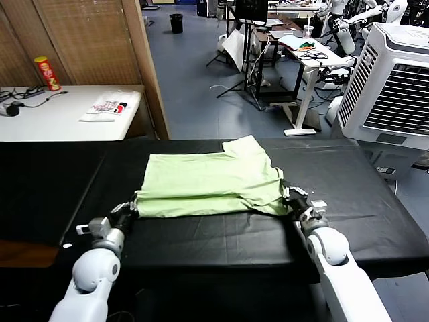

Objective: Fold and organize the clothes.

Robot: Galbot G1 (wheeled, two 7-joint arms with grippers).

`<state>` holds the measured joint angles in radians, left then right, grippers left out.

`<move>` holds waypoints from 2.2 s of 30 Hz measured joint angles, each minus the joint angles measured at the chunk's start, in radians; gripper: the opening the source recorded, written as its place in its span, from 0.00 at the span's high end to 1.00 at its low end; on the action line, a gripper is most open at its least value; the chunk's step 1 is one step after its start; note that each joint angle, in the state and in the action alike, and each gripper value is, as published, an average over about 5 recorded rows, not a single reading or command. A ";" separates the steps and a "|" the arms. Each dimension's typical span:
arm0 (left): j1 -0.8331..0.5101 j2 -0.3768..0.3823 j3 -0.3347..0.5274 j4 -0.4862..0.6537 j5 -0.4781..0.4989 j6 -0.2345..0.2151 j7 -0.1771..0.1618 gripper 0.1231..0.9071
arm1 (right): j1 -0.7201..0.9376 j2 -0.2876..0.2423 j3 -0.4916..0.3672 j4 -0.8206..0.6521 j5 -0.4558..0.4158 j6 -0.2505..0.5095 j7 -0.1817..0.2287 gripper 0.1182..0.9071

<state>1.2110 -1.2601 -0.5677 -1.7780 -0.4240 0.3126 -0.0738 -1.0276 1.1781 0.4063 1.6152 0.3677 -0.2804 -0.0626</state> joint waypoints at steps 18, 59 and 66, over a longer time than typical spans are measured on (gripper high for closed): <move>0.147 0.012 -0.018 -0.110 -0.037 0.052 0.028 0.14 | -0.271 -0.035 0.048 0.258 -0.041 -0.063 0.008 0.41; 0.508 0.070 -0.104 -0.383 0.017 0.097 -0.003 1.00 | -0.652 -0.067 0.177 0.550 -0.097 -0.185 0.028 0.96; 0.598 0.063 -0.129 -0.433 0.014 0.116 -0.016 0.90 | -0.707 -0.068 0.192 0.597 -0.098 -0.187 0.019 0.57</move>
<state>1.8094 -1.1974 -0.6965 -2.2110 -0.4099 0.4281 -0.0900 -1.7344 1.1101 0.5981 2.2119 0.2697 -0.4675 -0.0438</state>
